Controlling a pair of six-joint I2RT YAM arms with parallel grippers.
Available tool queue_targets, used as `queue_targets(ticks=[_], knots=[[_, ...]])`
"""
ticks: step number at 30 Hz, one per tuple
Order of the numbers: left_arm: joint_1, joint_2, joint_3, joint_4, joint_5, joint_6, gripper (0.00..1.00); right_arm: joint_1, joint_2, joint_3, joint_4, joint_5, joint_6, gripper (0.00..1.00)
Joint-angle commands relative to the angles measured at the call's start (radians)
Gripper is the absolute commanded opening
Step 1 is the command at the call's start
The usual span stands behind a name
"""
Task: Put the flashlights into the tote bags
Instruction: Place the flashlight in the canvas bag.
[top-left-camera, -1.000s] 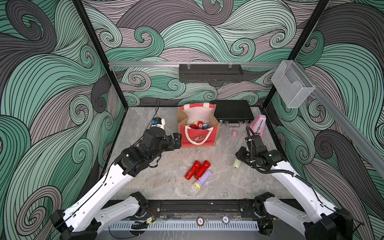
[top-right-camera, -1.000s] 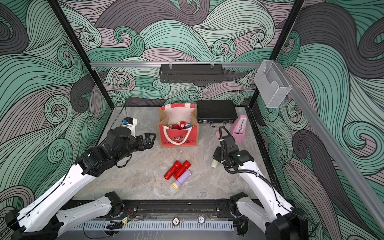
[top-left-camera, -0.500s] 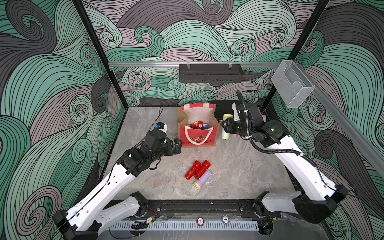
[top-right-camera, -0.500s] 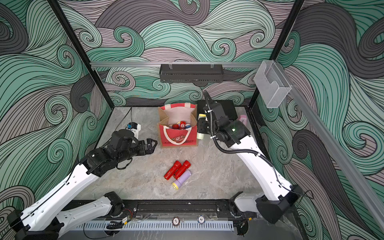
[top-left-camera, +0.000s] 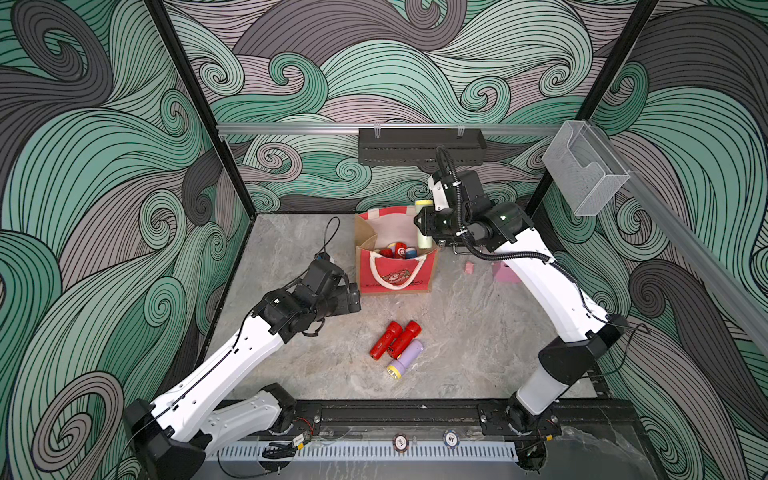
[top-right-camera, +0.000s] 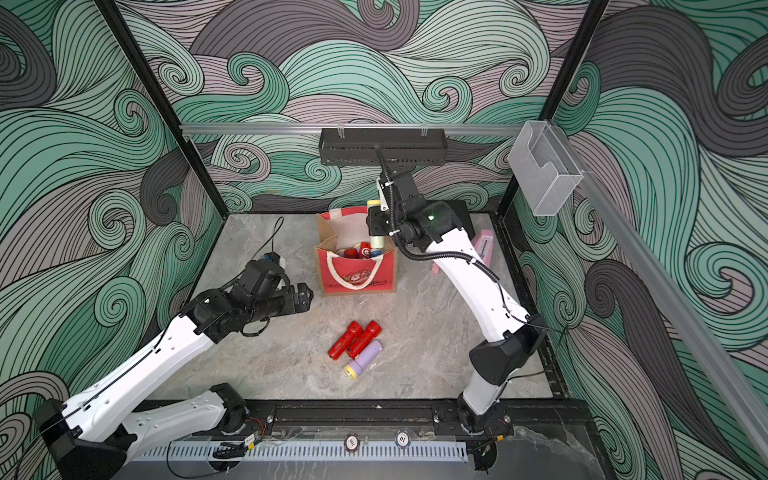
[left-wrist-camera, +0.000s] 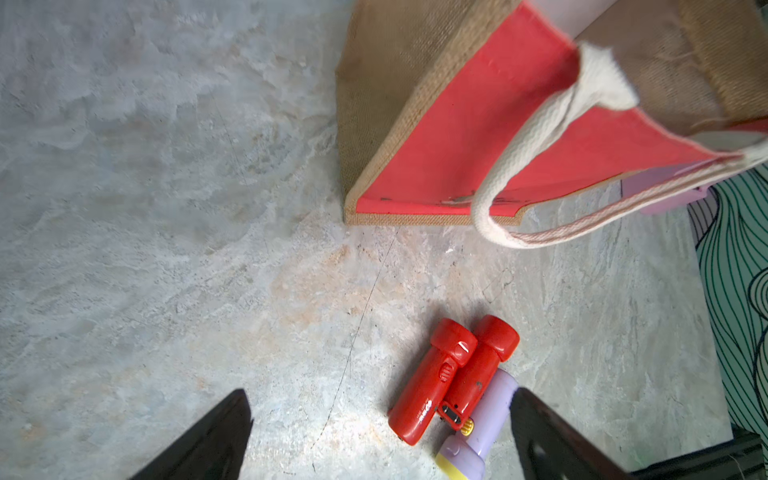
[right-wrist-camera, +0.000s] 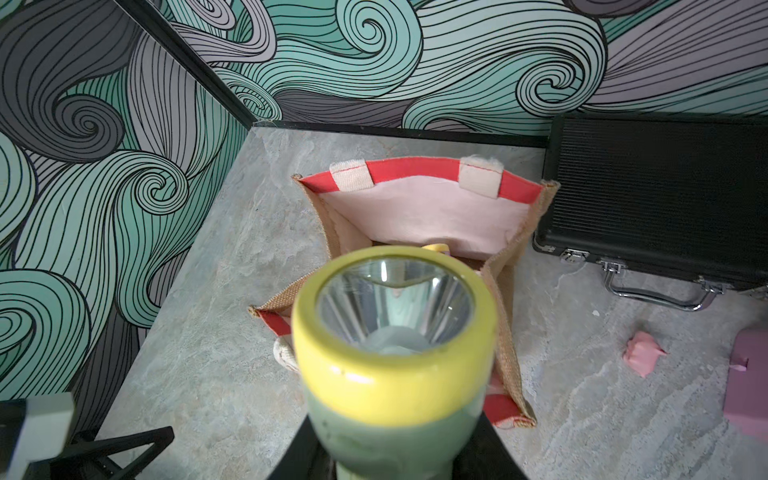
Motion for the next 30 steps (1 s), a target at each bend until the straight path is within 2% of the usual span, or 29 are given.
queue_targets(ticks=[1, 8, 14, 19, 30], knots=[[0.007, 0.007, -0.014, -0.001, 0.034, -0.05, 0.98, 0.005, 0.038, 0.07, -0.006, -0.002, -0.057, 0.0], [0.007, -0.005, -0.027, -0.037, 0.032, -0.104, 0.99, 0.008, 0.118, 0.191, -0.012, -0.045, -0.141, 0.0], [0.005, -0.019, -0.038, -0.059, 0.02, -0.139, 0.99, 0.014, 0.189, 0.255, -0.007, -0.05, -0.151, 0.0], [0.004, -0.027, -0.033, -0.094, 0.004, -0.167, 0.99, 0.032, 0.23, 0.275, 0.022, -0.084, -0.164, 0.0], [-0.005, -0.121, -0.078, -0.177, -0.031, -0.242, 0.99, 0.068, 0.308, 0.289, 0.048, -0.065, -0.191, 0.0]])
